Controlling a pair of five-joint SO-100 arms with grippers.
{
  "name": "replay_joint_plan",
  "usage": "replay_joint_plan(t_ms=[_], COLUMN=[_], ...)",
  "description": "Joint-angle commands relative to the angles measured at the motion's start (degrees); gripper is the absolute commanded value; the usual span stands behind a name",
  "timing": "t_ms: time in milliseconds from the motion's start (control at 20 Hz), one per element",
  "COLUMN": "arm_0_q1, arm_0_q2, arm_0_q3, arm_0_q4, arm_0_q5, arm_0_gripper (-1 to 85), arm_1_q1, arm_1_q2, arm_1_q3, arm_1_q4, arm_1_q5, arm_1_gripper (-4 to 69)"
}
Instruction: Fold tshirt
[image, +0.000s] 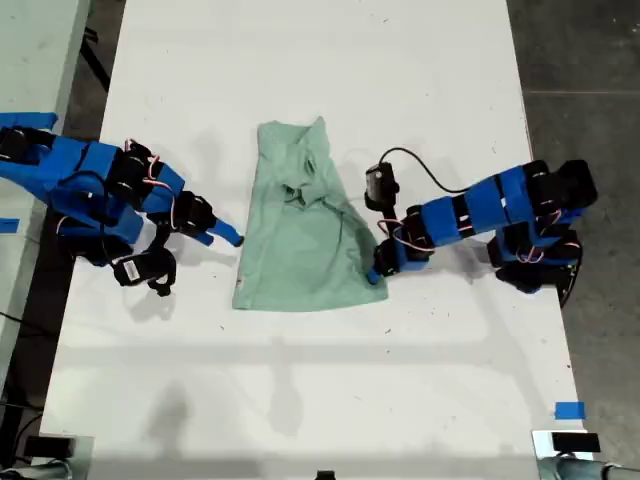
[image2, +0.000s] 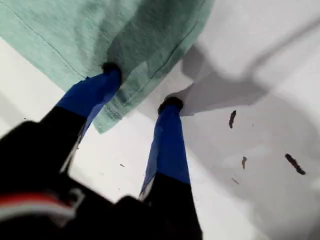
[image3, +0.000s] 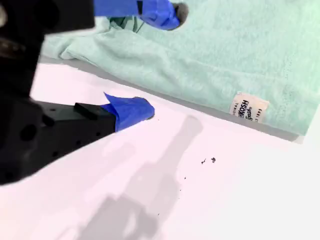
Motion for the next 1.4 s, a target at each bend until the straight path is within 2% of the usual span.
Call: replay_joint_plan(t_ms=[0, 50, 150, 300, 550, 900, 1050, 1150, 1200, 1250, 1300, 1350], arm_0_q1=[0.3, 0.3, 0.3, 0.2, 0.1, 0.6, 0.6, 0.5, 0.5, 0.5, 0.5, 0.7], arm_0_q2=[0.0, 0.0, 0.0, 0.0, 0.0, 0.0, 0.1, 0.2, 0.3, 0.3, 0.3, 0.3], arm_0_q3=[-3.2, -3.2, -3.2, -3.3, -3.3, -4.0, -4.2, -4.3, -4.4, -4.5, -4.5, -4.7], arm_0_q4=[-0.9, -0.9, -0.7, -0.6, -1.2, -1.3, -1.3, -1.1, -1.1, -0.9, -0.8, -1.0], arm_0_q5=[-0.4, -0.4, -0.4, -0.4, -0.2, -0.4, -0.4, -0.3, -0.4, -0.6, -0.6, -0.6], arm_0_gripper=[24.8, 24.8, 24.8, 24.8, 24.7, 24.4, 24.3, 24.3, 24.3, 24.4, 24.4, 24.3], arm_1_q1=[-1.9, -2.1, -3.1, -5.0, -5.5, -4.9, -6.2, -7.1, -7.5, -7.9, -8.3, -8.6], arm_1_q2=[-0.3, -0.3, -0.2, 3.5, 11.8, -12.3, -22.8, -27.9, -29.9, -30.8, -30.6, -29.7], arm_1_q3=[-2.2, -2.2, -2.3, -2.5, -10.5, -45.2, -52.8, -53.0, -52.8, -52.7, -52.6, -52.9], arm_1_q4=[-0.9, -0.9, -0.9, 2.5, 18.5, 24.3, 22.1, 20.9, 21.4, 22.5, 23.6, 24.6], arm_1_q5=[0.6, 0.8, 1.5, 2.4, 0.3, -5.4, -4.7, -1.0, 0.8, 1.7, 1.8, 1.5], arm_1_gripper=[18.0, 13.5, -0.6, -1.4, -1.5, -1.5, -1.5, -1.8, 3.4, 16.7, 26.1, 31.2])
